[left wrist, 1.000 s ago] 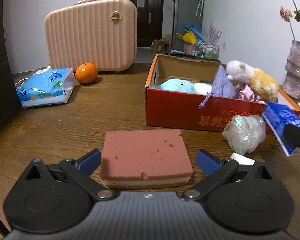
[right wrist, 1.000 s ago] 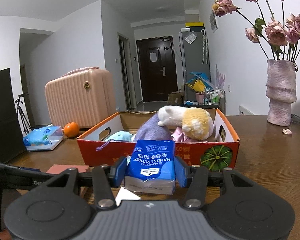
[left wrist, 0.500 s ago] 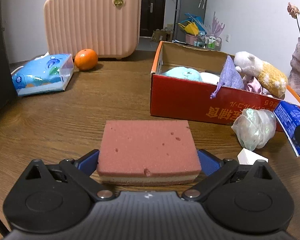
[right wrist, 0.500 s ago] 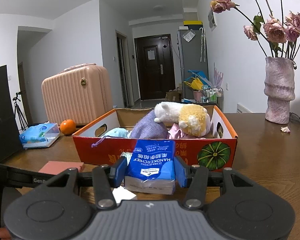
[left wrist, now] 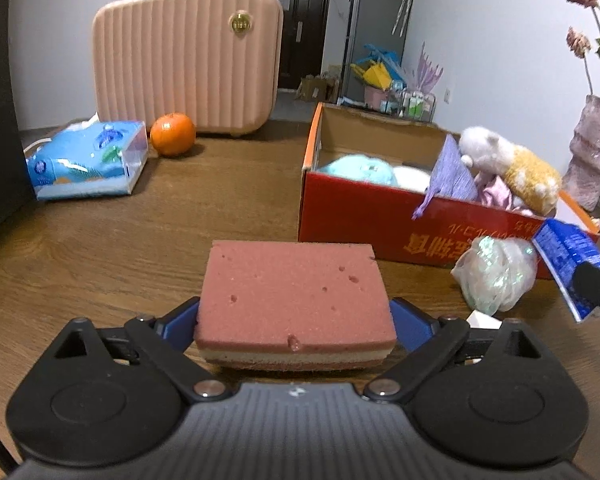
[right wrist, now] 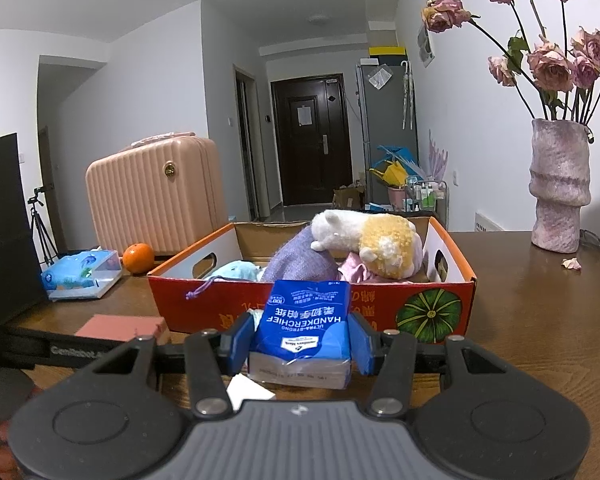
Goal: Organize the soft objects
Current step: 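Carry the pink sponge and blue packet over the cardboard box with both tools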
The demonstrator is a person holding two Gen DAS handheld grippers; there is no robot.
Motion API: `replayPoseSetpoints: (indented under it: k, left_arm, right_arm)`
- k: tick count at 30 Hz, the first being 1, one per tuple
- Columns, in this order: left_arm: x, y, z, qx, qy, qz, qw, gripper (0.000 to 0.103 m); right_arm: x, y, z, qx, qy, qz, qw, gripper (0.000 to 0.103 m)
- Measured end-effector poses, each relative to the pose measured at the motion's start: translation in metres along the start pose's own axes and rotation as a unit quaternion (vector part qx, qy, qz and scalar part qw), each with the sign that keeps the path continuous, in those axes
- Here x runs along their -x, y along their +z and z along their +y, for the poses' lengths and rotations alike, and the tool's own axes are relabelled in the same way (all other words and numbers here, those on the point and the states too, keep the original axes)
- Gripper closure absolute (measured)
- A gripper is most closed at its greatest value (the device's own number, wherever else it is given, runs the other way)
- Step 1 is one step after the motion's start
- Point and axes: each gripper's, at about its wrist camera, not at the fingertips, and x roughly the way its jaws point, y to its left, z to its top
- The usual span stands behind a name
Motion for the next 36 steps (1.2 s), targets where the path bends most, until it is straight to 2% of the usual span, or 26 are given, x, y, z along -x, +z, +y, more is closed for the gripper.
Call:
replayPoseSetpoints:
  k: [9, 19, 27, 36]
  left_arm:
    - [0.036, 0.009, 0.009, 0.018, -0.003, -0.056, 0.9983, 0.005]
    - [0.051, 0.033, -0.005, 0.005, -0.017, -0.095, 0.9953, 0.005]
    - [0.049, 0.056, -0.019, 0.007, -0.029, -0.123, 0.9920, 0.005]
    - [0.026, 0.083, -0.020, 0.003, -0.036, -0.128, 0.9912, 0.005]
  right_arm:
    - [0.003, 0.004, 0.001, 0.002, 0.008, -0.015, 1.000, 0.053]
    - [-0.007, 0.021, 0.008, 0.016, 0.009, -0.036, 0.999, 0.053]
    - [-0.031, 0.039, 0.016, 0.017, 0.010, -0.051, 0.998, 0.053]
    - [-0.076, 0.053, 0.021, 0.012, -0.002, -0.047, 0.999, 0.053]
